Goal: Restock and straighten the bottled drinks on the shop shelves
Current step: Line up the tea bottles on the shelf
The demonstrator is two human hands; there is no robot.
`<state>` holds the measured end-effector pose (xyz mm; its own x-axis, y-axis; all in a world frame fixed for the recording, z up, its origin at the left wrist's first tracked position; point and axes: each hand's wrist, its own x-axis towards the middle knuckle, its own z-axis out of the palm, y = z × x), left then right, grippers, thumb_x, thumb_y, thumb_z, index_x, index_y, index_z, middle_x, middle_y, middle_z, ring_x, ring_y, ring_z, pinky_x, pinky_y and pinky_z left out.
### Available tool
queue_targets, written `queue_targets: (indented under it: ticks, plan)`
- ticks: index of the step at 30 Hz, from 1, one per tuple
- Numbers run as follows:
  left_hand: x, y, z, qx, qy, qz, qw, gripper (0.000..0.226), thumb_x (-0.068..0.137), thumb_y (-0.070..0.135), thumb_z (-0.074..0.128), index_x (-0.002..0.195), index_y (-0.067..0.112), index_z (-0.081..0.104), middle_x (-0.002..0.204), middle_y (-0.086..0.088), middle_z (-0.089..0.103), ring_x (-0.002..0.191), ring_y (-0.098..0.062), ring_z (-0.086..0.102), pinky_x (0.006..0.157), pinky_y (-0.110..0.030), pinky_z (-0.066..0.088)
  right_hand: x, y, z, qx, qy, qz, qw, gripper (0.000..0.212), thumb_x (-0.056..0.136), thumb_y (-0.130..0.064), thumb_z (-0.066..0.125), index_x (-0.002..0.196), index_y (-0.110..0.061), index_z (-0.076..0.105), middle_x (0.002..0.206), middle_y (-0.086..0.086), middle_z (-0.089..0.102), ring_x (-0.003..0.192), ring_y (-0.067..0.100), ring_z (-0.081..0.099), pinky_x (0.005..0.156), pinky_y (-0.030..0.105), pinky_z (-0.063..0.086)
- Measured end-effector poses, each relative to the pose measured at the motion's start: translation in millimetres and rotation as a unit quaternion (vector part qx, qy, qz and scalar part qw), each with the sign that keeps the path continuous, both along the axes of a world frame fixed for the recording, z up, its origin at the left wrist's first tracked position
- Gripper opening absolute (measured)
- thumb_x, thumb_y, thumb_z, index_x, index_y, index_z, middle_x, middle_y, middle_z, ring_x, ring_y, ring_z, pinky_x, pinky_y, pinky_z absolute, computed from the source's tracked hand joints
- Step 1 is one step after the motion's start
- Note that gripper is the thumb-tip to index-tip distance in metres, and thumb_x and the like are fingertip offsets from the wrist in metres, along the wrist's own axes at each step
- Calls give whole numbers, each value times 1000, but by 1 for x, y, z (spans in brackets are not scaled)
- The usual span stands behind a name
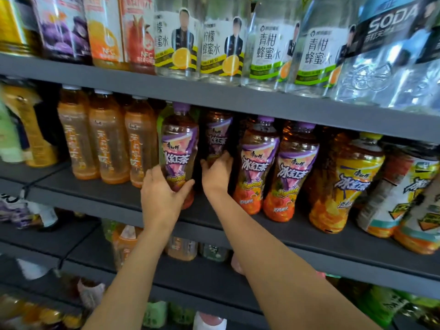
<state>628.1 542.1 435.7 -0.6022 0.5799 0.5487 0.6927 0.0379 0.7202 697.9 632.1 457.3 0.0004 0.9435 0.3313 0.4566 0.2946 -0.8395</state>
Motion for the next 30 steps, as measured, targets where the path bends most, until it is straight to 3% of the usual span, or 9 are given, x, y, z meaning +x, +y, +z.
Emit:
queue_targets:
  ticks: [4, 7, 12, 20, 25, 30]
  plan:
    - [-20, -7, 0, -7, 4, -19, 1000, 64, 72, 37, 76, 118, 2, 49, 116, -16, 53, 111, -33, 49, 90, -42, 42, -13, 25, -1, -71, 8, -58, 996, 69, 88, -16, 61, 142, 2, 21, 146, 20, 30, 137, 31, 28, 111, 35, 25]
    - [-21, -8, 2, -11, 5, -36, 999, 64, 72, 38, 75, 118, 3, 48, 116, -15, 52, 112, -32, 48, 88, -41, 42, -18, 21, -10, -53, 14, -111, 992, 61, 86, -14, 61, 136, 3, 29, 140, 21, 34, 133, 34, 31, 110, 37, 26]
    - [-21, -10, 2, -11, -7, -47, 999, 66, 72, 38, 75, 121, 4, 46, 119, -14, 51, 114, -31, 47, 87, -39, 42, -17, 5, -19, -28, 30, -171, 984, 65, 87, -15, 59, 141, 0, 24, 145, 19, 28, 136, 33, 25, 108, 32, 19]
    - [-21, -9, 3, -8, -20, -40, 999, 63, 71, 38, 76, 117, 5, 48, 116, -12, 54, 110, -29, 51, 84, -39, 44, -7, -24, -16, -48, 25, -110, 993, 78, 87, -5, 56, 147, -1, 5, 152, 20, 12, 142, 31, 14, 114, 31, 15]
    - [-1, -4, 6, -12, -28, -53, 998, 61, 70, 35, 77, 114, 4, 49, 111, -13, 55, 106, -29, 53, 79, -34, 42, 18, -91, -21, 128, -1, 6, 992, 68, 85, 10, 46, 145, -6, 19, 152, 12, 13, 142, 23, 16, 115, 30, 24]
    - [33, 11, 6, -7, -39, -93, 995, 63, 70, 34, 78, 117, 6, 48, 114, -12, 54, 112, -29, 50, 86, -39, 44, 68, -94, -3, 346, -54, -42, 936, 51, 83, 0, 47, 133, -7, 37, 138, 15, 35, 129, 23, 34, 109, 24, 30]
